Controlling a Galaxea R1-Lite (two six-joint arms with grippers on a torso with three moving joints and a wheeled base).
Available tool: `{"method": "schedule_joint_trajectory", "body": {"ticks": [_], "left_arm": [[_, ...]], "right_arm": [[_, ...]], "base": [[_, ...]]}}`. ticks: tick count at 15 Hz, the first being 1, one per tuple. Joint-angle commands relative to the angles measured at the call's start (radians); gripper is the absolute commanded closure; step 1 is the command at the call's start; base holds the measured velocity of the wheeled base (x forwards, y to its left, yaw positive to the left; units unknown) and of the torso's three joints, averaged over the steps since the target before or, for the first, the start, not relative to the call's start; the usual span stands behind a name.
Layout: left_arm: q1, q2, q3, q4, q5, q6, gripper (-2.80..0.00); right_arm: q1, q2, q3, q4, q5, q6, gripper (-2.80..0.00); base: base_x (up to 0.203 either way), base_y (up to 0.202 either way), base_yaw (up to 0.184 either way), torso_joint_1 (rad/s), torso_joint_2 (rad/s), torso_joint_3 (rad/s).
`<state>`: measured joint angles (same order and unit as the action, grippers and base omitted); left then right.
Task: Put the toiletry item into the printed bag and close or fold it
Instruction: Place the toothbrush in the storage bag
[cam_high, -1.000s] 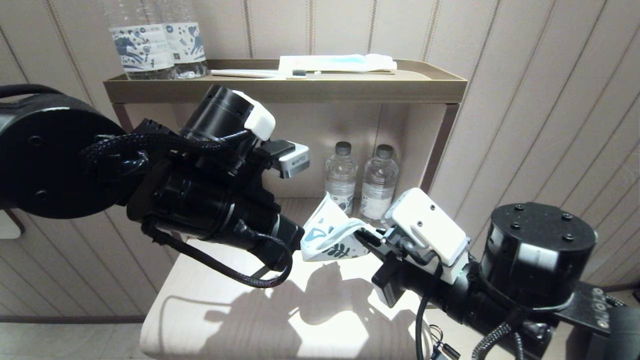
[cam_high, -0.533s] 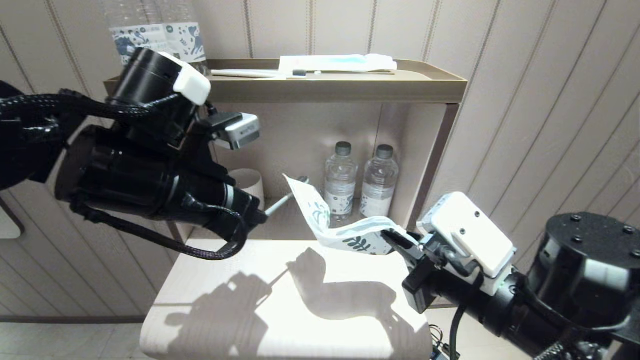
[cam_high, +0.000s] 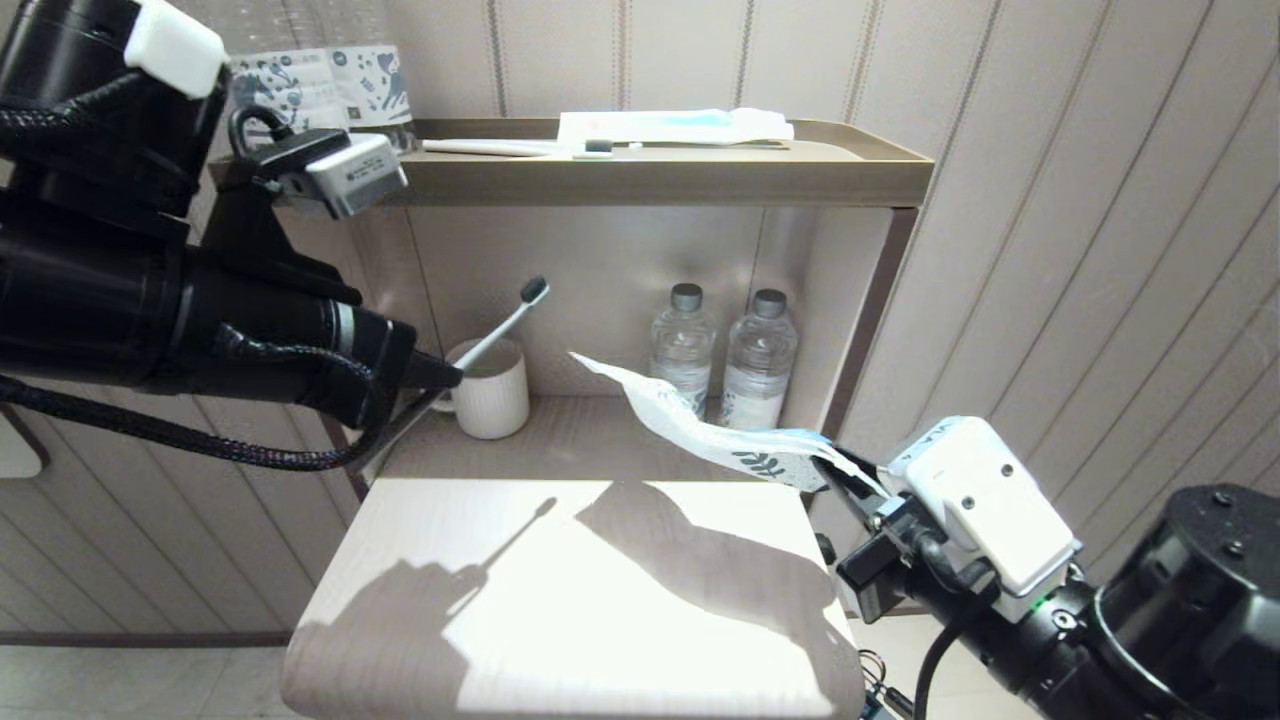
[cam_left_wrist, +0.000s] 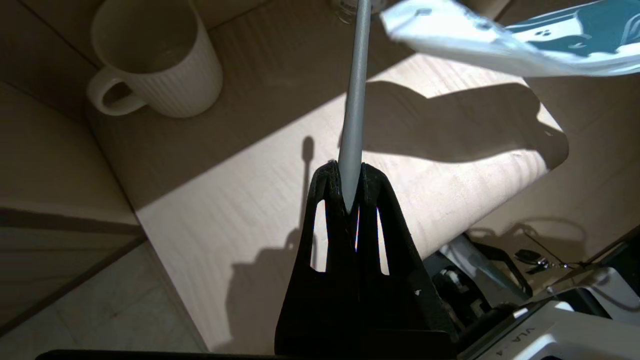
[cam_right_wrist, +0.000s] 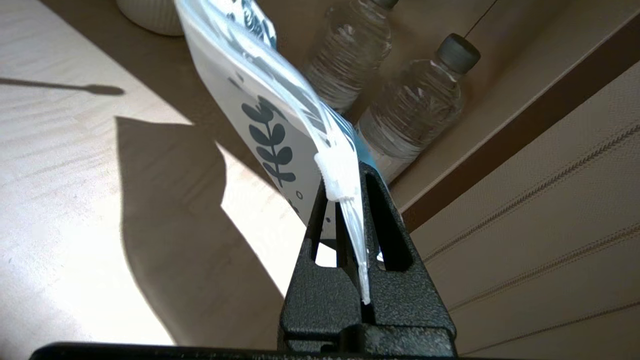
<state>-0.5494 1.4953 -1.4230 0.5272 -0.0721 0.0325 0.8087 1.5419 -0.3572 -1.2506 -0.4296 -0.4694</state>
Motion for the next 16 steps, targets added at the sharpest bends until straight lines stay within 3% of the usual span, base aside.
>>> {"method": "schedule_joint_trajectory", "body": {"ticks": [1,3,6,10,16], "left_arm": [[0.007,-0.046,0.008,0.006,-0.003,0.024,0.00],[0.002,-0.101,0.028,0.055,-0.010,0.083,0.00],[-0.050,-0.133,0.017,0.196,-0.093,0.252,0.00],[-0.180,-0.048,-0.056,0.337,-0.113,0.382,0.00],[-0.266,0.171,-0.151,0.388,-0.161,0.411,0.00]], "right_arm": [[0.001,0.031,0.004,-0.009,-0.003,-0.003,0.00],[0.000,0.046,0.004,-0.016,-0.003,-0.003,0.00],[-0.009,0.081,0.005,-0.052,-0.003,-0.003,0.00],[-0.010,0.112,-0.002,-0.058,-0.003,-0.001,0.00],[-0.006,0.116,-0.016,-0.062,0.001,0.018,0.00]], "base": [[0.000,0.000,0.000,0.000,0.00,0.000],[0.000,0.000,0.000,0.000,0.00,0.000],[0.000,0.000,0.000,0.000,0.00,0.000],[0.000,0.000,0.000,0.000,0.00,0.000],[0.000,0.000,0.000,0.000,0.00,0.000]]}}
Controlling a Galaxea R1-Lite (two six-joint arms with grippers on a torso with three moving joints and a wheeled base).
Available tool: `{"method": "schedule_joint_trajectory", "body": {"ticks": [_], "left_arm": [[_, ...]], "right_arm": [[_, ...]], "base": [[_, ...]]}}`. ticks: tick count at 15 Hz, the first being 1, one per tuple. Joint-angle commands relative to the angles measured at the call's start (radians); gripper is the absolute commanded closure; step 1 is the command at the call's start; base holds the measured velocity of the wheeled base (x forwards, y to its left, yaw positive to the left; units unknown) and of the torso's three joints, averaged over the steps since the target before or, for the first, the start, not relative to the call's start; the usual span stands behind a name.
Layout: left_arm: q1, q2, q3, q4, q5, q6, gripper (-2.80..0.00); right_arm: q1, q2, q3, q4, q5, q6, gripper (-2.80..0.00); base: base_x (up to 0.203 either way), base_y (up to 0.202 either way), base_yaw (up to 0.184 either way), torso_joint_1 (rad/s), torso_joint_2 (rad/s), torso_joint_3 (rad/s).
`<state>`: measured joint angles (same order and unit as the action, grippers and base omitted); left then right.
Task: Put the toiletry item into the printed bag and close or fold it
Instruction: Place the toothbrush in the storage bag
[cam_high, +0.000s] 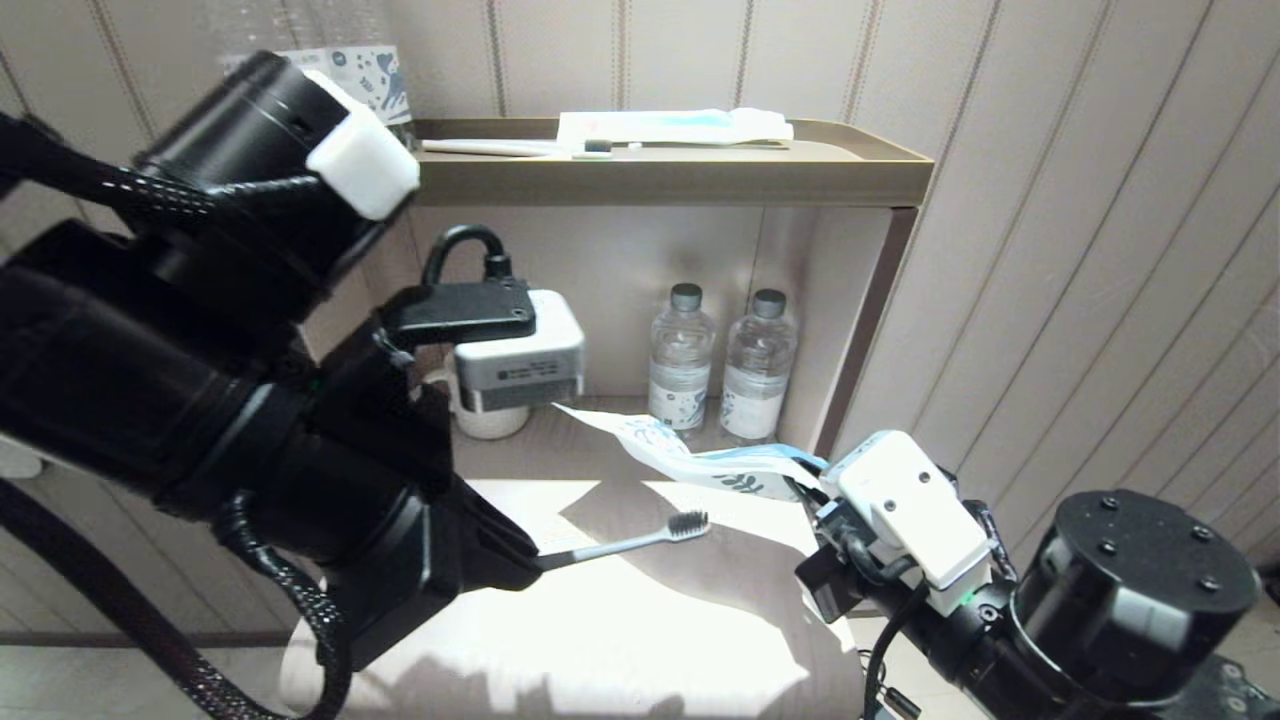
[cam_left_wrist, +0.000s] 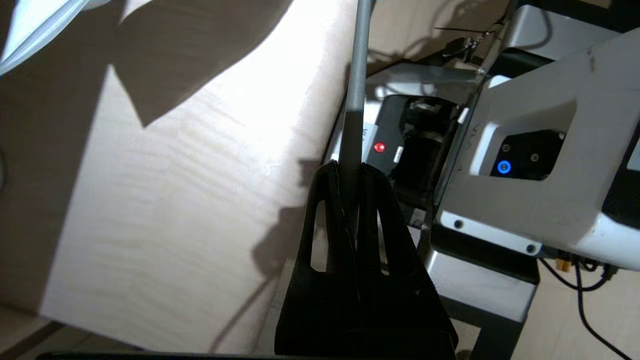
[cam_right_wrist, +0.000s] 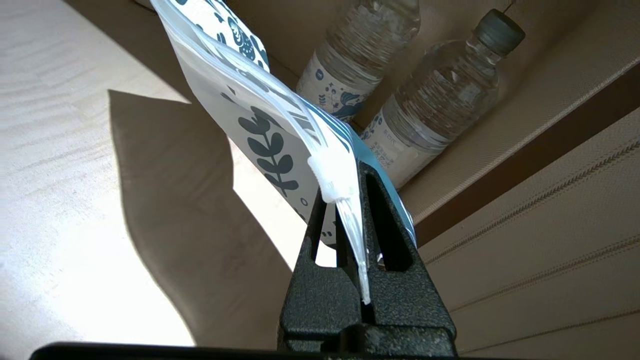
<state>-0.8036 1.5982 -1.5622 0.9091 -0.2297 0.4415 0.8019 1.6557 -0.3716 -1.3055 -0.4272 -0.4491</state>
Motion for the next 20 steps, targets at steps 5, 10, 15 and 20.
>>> {"method": "schedule_joint_trajectory", "body": {"ticks": [5,10,15,20], "left_arm": [[-0.023,0.151,-0.075,0.007,-0.010,0.004,0.00],[-0.002,0.146,-0.099,0.008,-0.002,0.005,0.00],[0.042,0.171,-0.132,0.007,0.050,0.006,0.00],[0.044,0.191,-0.151,0.008,0.098,0.014,0.00]], "right_arm": [[0.010,0.001,0.011,-0.008,0.004,0.012,0.00],[0.013,0.002,0.016,-0.008,0.004,0.013,0.00],[0.024,0.002,0.020,-0.008,0.002,0.013,0.00],[0.028,0.000,0.025,-0.008,0.002,0.013,0.00]], "base": [[0.000,0.000,0.000,0.000,0.00,0.000],[0.000,0.000,0.000,0.000,0.00,0.000],[0.000,0.000,0.000,0.000,0.00,0.000],[0.000,0.000,0.000,0.000,0.00,0.000]]}}
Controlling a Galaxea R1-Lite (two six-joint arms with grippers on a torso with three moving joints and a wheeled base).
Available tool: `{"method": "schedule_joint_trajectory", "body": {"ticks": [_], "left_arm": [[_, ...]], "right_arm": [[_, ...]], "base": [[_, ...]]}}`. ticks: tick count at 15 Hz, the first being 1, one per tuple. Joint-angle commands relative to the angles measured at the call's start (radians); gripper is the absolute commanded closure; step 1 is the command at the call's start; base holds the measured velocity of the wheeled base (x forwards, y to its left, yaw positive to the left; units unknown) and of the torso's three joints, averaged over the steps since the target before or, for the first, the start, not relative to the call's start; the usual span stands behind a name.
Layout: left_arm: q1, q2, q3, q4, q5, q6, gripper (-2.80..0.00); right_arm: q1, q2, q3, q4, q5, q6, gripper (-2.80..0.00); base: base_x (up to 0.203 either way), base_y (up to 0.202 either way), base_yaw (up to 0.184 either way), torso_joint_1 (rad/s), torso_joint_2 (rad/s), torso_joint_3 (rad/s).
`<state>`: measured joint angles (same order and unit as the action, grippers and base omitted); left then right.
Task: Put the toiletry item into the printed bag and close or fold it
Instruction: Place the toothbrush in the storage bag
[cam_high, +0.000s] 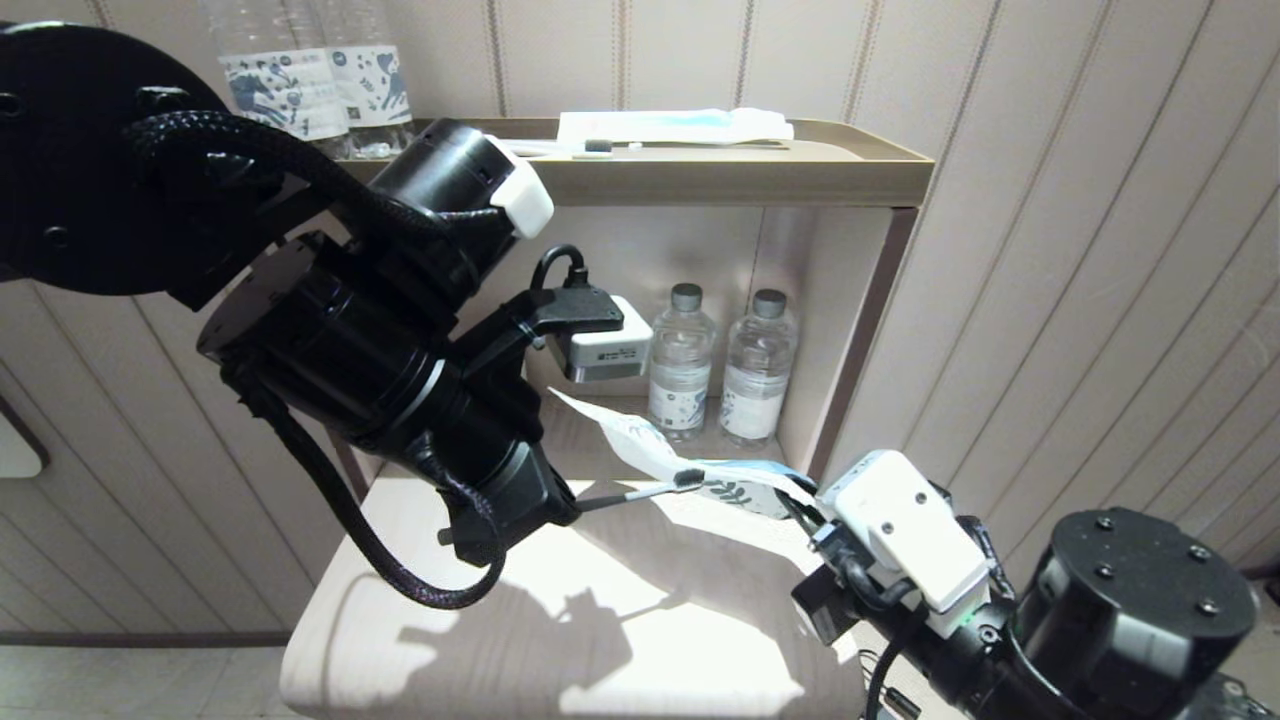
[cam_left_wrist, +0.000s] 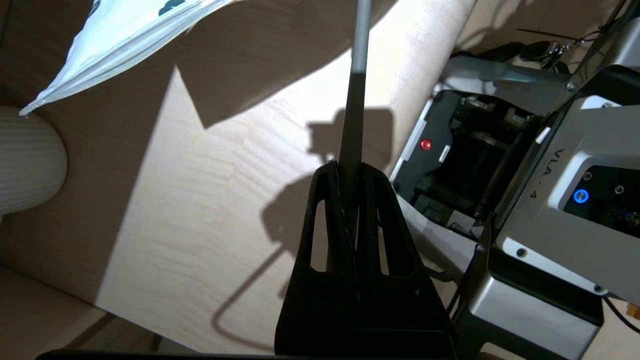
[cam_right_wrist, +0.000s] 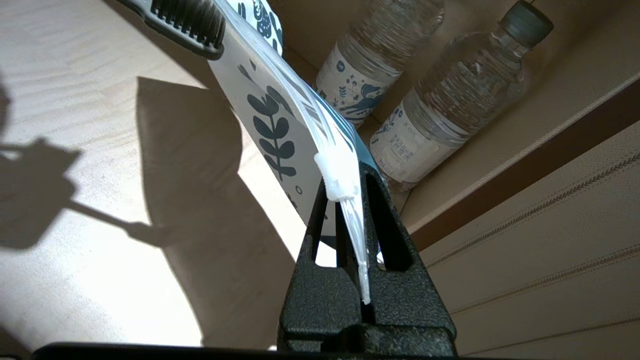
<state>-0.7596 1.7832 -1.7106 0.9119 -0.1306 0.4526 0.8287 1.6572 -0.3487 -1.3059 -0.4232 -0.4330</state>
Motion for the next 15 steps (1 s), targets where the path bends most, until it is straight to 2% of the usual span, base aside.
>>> {"method": "schedule_joint_trajectory", "body": {"ticks": [1,10,15], "left_arm": [[0.006,0.007,-0.009,0.007,0.003,0.005,0.00],[0.008,-0.065,-0.026,0.084,0.008,0.025,0.00],[-0.001,-0.045,0.033,0.077,0.008,0.025,0.00]], "right_arm": [[0.002,0.000,0.004,-0.007,-0.002,-0.001,0.00],[0.004,0.011,0.019,-0.007,-0.002,0.005,0.00],[0.004,0.015,0.016,-0.007,0.000,0.006,0.00]], "base": [[0.000,0.000,0.000,0.000,0.00,0.000],[0.000,0.000,0.000,0.000,0.00,0.000],[0.000,0.000,0.000,0.000,0.00,0.000]]}}
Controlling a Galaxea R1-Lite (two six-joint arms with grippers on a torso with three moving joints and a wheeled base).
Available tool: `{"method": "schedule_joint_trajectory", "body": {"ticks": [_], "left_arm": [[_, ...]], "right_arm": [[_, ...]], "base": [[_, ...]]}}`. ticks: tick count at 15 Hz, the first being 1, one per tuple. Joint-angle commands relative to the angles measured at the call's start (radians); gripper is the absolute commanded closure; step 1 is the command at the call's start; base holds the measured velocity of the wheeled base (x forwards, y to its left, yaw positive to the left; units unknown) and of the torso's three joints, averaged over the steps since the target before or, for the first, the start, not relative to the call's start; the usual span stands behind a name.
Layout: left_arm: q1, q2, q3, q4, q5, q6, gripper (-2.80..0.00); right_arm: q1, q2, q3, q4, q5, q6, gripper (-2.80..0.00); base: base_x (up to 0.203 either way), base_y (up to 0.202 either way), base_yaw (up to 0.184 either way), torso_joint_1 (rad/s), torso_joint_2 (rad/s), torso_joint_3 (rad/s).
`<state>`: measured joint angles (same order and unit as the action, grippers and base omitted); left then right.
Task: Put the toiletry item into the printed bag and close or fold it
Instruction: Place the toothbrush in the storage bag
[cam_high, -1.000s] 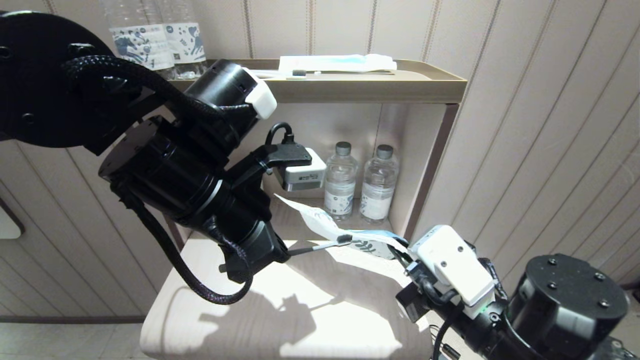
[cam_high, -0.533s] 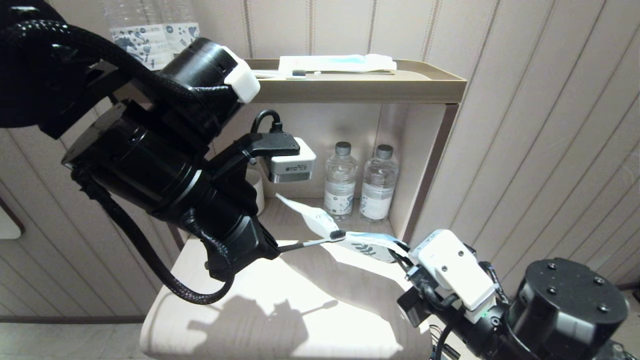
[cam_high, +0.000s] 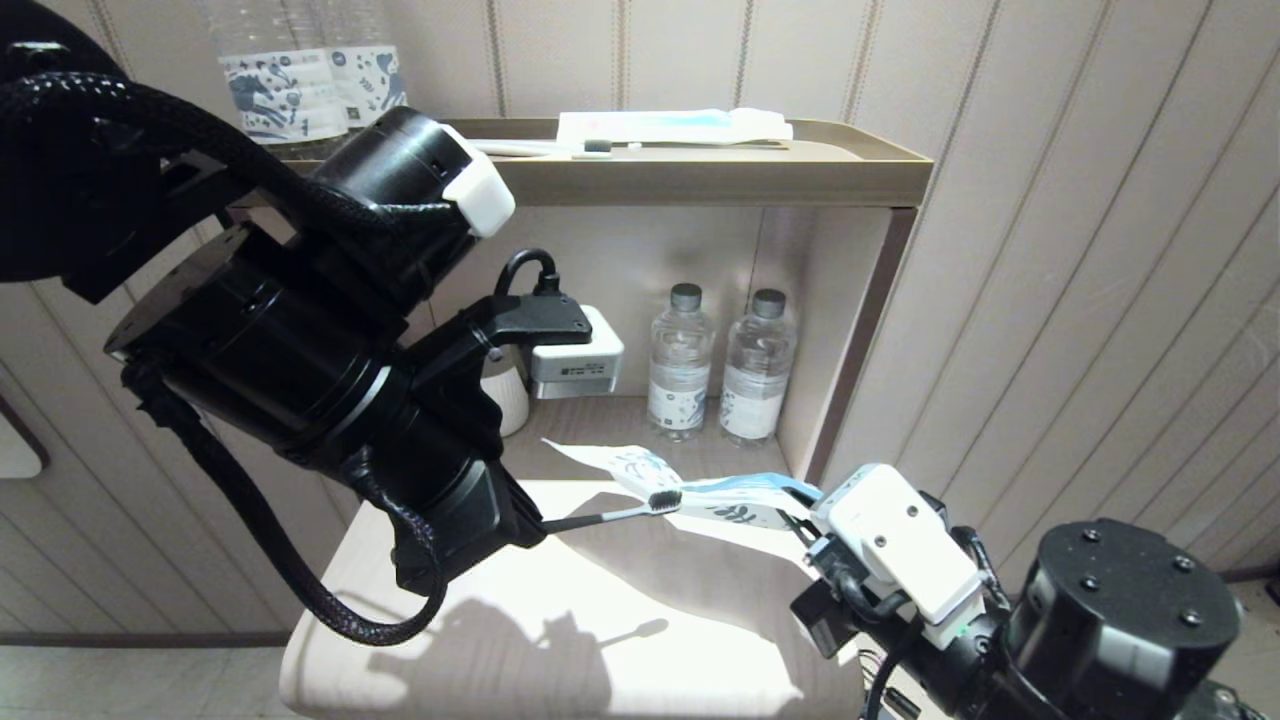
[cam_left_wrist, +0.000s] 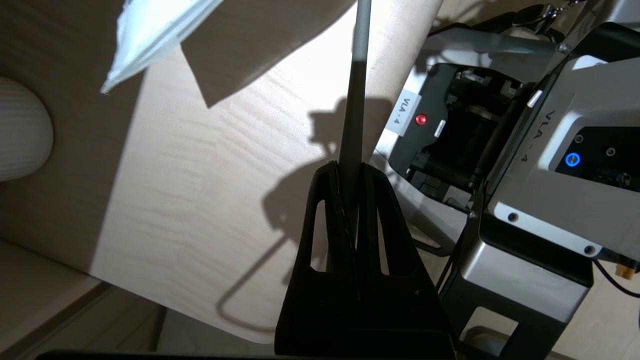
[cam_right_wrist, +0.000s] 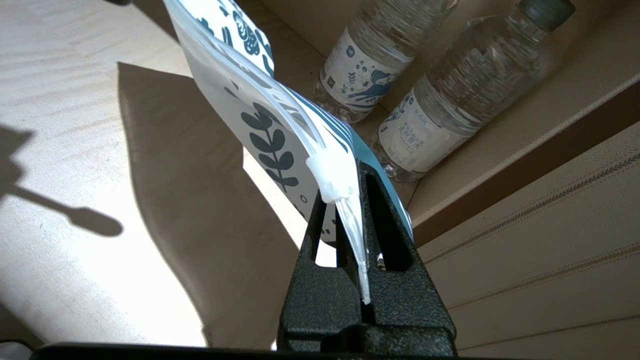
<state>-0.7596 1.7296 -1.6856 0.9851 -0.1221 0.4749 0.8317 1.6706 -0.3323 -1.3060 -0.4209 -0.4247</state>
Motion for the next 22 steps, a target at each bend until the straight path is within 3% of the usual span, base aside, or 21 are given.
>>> {"method": "schedule_joint_trajectory", "body": {"ticks": [1,22], "left_arm": [[-0.001,0.020,0.002,0.002,-0.001,0.002,0.00],[0.005,0.053,-0.075,0.009,0.002,0.002,0.00]], "right_arm": [[0.001,0.003,-0.001,-0.007,-0.001,-0.002,0.00],[0.003,0.029,0.004,-0.009,0.002,0.003,0.00]], "base": [[0.000,0.000,0.000,0.000,0.00,0.000],[0.000,0.000,0.000,0.000,0.00,0.000]]}}
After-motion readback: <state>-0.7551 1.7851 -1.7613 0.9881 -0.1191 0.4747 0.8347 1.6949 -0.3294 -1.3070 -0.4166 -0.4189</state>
